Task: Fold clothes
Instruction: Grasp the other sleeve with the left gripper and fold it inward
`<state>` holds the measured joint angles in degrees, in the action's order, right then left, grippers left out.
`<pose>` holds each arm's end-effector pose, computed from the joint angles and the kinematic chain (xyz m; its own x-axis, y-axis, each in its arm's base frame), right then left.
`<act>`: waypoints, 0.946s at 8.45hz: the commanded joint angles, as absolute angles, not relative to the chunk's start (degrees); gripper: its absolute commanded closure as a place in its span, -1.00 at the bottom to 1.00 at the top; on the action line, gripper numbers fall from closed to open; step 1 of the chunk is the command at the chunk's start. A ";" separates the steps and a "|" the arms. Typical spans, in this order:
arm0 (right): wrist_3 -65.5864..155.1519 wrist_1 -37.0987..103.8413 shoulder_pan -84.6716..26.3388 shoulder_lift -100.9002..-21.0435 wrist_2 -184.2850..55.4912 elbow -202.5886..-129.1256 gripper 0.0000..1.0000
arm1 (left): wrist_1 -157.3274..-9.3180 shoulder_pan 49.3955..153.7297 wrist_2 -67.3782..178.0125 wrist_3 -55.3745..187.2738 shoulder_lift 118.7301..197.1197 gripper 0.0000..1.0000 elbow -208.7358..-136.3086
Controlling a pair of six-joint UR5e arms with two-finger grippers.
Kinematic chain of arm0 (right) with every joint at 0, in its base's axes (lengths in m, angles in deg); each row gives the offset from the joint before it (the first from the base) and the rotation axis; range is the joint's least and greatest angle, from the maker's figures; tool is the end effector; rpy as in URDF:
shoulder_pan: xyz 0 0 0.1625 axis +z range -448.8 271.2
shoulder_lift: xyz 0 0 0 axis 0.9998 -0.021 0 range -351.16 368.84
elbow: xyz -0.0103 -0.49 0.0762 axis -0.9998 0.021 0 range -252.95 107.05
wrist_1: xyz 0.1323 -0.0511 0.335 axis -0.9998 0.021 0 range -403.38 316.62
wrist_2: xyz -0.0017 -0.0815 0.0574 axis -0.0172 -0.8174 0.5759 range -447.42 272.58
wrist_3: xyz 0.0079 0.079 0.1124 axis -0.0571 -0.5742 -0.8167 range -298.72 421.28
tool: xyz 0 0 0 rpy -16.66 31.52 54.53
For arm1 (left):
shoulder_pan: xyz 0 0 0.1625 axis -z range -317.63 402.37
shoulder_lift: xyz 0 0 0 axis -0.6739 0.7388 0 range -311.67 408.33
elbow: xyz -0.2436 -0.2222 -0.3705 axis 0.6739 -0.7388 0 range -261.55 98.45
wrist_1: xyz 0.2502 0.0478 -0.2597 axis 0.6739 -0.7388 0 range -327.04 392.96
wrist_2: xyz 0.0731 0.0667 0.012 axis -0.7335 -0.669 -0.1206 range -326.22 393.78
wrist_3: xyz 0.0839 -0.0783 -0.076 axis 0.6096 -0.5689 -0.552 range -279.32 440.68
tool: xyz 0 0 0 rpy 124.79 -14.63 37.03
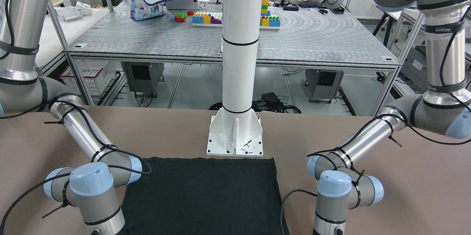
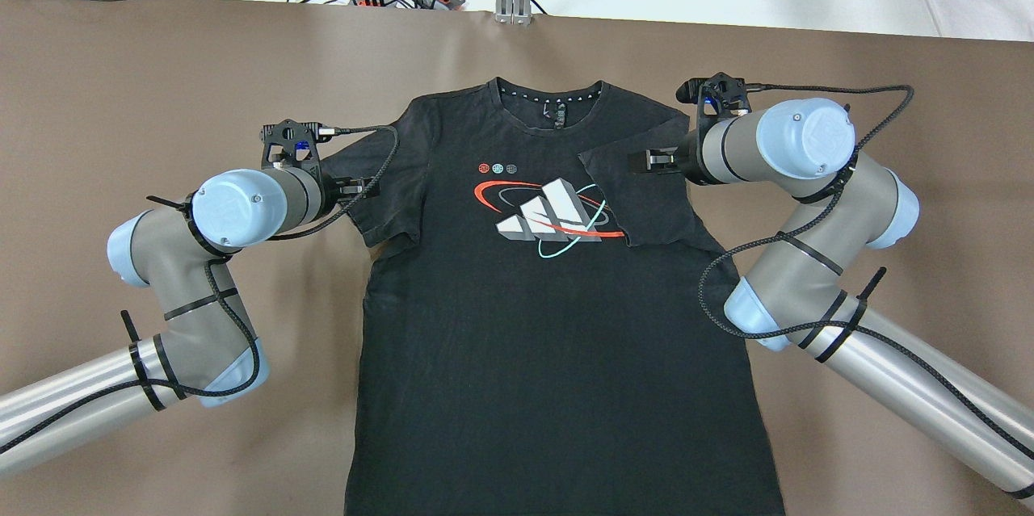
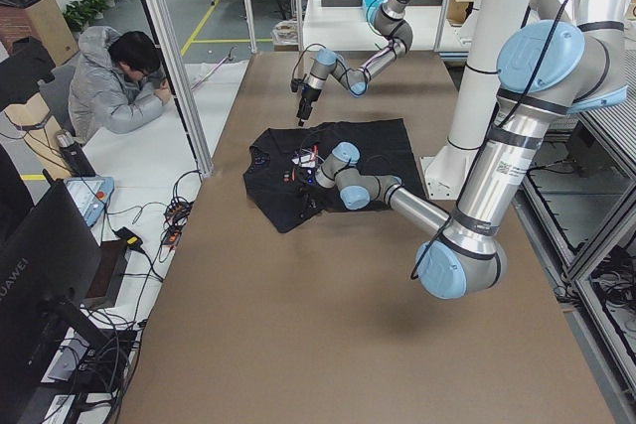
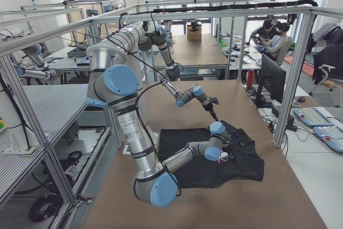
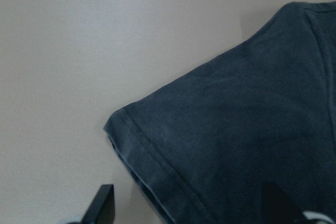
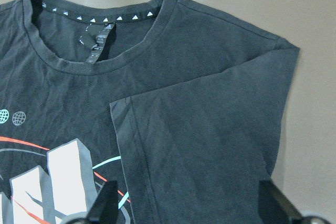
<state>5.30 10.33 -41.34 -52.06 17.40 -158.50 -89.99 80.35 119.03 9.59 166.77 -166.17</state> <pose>-0.4101 -0.5921 0.4322 0.5861 -0.1612 0.7940 -0.2814 0.8785 0.3861 0.4761 -0.5553 0.4602 0.6332 -0.0847 -0.7694 0.4887 0.8146 0.3125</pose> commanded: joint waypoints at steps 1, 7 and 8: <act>5.30 10.33 -41.34 -52.07 17.26 -158.47 -0.89 | -90.27 80.34 118.86 10.02 166.81 -1.00 -164.17; 5.21 10.33 -41.42 -52.16 17.17 -158.47 -0.89 | -90.00 80.25 118.60 10.02 166.81 -0.99 -163.91; 5.12 10.33 -41.42 -52.25 17.17 -158.55 -0.89 | -90.09 79.73 118.51 10.02 166.89 -0.99 -163.56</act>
